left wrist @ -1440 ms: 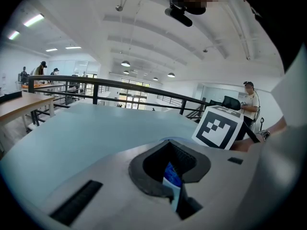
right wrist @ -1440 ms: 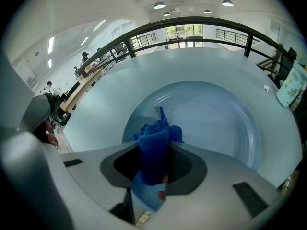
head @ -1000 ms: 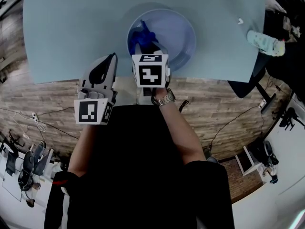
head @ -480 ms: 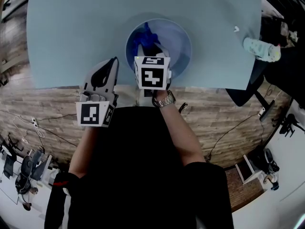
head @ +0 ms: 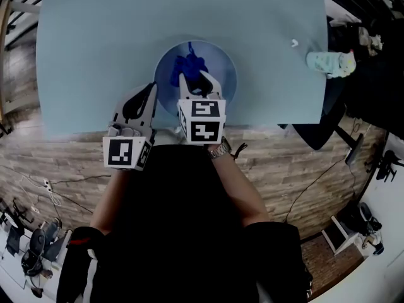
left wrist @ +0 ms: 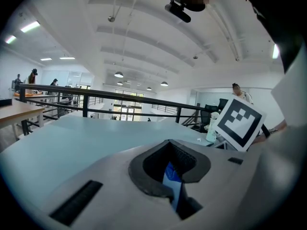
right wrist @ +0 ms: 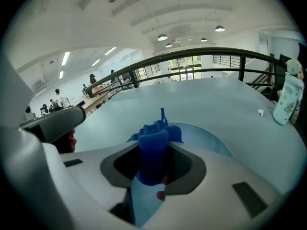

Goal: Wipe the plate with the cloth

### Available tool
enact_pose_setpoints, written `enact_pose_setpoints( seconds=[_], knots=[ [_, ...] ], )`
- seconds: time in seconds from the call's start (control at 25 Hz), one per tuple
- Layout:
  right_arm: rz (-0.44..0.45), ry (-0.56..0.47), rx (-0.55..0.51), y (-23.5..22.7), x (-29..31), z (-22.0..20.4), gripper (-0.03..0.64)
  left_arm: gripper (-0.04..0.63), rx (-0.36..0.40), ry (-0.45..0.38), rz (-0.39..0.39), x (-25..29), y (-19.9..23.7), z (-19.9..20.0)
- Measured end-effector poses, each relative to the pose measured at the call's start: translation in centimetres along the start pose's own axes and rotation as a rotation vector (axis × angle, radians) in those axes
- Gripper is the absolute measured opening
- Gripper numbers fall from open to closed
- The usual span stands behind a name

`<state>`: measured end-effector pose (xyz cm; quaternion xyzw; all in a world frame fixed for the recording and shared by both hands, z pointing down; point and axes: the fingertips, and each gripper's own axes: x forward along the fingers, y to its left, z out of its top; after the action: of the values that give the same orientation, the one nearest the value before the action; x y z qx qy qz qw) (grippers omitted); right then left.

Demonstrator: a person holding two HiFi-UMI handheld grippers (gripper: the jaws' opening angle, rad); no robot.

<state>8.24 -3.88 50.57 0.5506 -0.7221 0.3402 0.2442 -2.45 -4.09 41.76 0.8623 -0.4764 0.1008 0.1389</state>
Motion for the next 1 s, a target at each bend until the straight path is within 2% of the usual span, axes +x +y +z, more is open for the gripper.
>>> enact_pose_setpoints(
  seconds=[0.4, 1.0],
  knots=[
    [-0.001, -0.262, -0.041, -0.2, -7.0, 3.9, 0.118, 0.000, 0.037, -0.060, -0.026, -0.7, -1.5, 2.7],
    [0.059, -0.490, -0.049, 3.2, -18.1, 10.2, 0.118, 0.000, 0.066, -0.160, -0.049, -4.5, -4.3, 10.8]
  ],
)
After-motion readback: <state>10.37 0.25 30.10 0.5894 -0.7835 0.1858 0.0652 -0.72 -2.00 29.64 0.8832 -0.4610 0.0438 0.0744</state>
